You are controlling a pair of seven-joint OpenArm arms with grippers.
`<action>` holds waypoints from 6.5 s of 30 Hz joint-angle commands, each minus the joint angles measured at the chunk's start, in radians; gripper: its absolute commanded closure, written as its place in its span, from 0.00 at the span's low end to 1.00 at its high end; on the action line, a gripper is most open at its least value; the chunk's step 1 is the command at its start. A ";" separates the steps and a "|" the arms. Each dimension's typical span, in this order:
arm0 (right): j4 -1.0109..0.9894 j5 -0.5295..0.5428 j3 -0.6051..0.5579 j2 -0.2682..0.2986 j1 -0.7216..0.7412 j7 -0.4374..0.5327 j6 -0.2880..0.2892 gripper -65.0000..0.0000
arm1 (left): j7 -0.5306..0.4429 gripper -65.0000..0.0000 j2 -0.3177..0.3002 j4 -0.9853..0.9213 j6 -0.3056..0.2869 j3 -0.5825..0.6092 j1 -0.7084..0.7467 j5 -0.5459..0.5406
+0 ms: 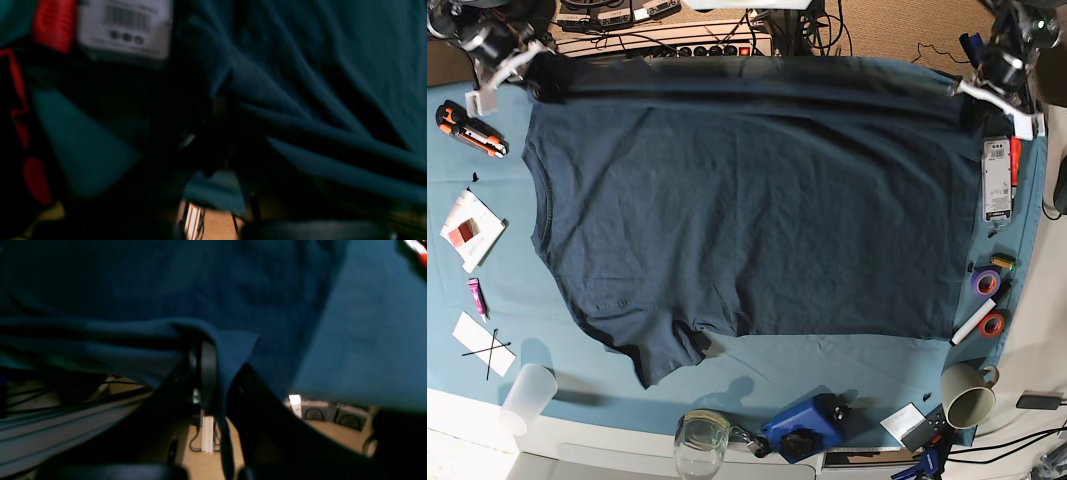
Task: Fold the T-shirt properly
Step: 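Lift the grasped edge and pull it across the shirt body, then lay the folded edge down and release with both grippers, then reposition both grippers and grasp the folded shirt edge again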
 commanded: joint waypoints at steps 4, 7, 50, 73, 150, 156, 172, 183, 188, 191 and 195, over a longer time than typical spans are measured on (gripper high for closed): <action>0.012 -0.096 -0.089 0.016 0.038 0.079 -0.002 1.00 | -0.027 1.00 -0.017 0.017 0.047 -0.016 -0.040 0.053; 0.012 -0.166 -0.145 0.016 0.075 0.122 -0.002 1.00 | -0.025 1.00 -0.031 0.017 0.018 -0.011 -0.046 0.042; -0.407 -0.420 -0.248 0.112 0.541 0.243 -0.002 1.00 | -0.111 1.00 -0.076 -0.152 0.124 0.198 -0.399 0.346; -0.538 -0.472 -0.251 0.113 0.660 0.332 -0.002 1.00 | -0.114 1.00 -0.076 -0.343 0.124 0.198 -0.555 0.346; -0.358 -0.398 -0.043 0.130 0.673 0.209 -0.002 0.64 | 0.253 0.44 -0.187 -0.189 0.120 0.194 -0.604 0.258; -0.358 -0.395 -0.015 0.130 0.667 0.182 -0.002 0.64 | 0.267 0.44 -0.181 -0.126 0.120 0.156 -0.502 0.216; -0.358 -0.396 -0.015 0.130 0.664 0.143 -0.002 0.64 | 0.245 0.44 -0.032 -0.081 0.183 0.154 -0.410 0.304; -0.358 -0.397 -0.015 0.130 0.633 0.113 -0.002 0.64 | 0.219 0.44 -0.032 -0.086 0.169 0.100 -0.410 0.254; -0.358 -0.396 -0.014 0.130 0.576 0.111 -0.002 0.64 | 0.208 0.44 -0.032 -0.087 0.150 0.100 -0.410 0.242; -0.358 -0.385 -0.013 0.130 0.542 0.108 -0.002 0.64 | 0.208 0.44 -0.032 -0.098 0.151 0.100 -0.410 0.266; -0.358 -0.327 0.029 0.130 0.513 0.099 -0.028 0.64 | 0.208 0.44 -0.032 -0.119 0.150 0.100 -0.410 0.266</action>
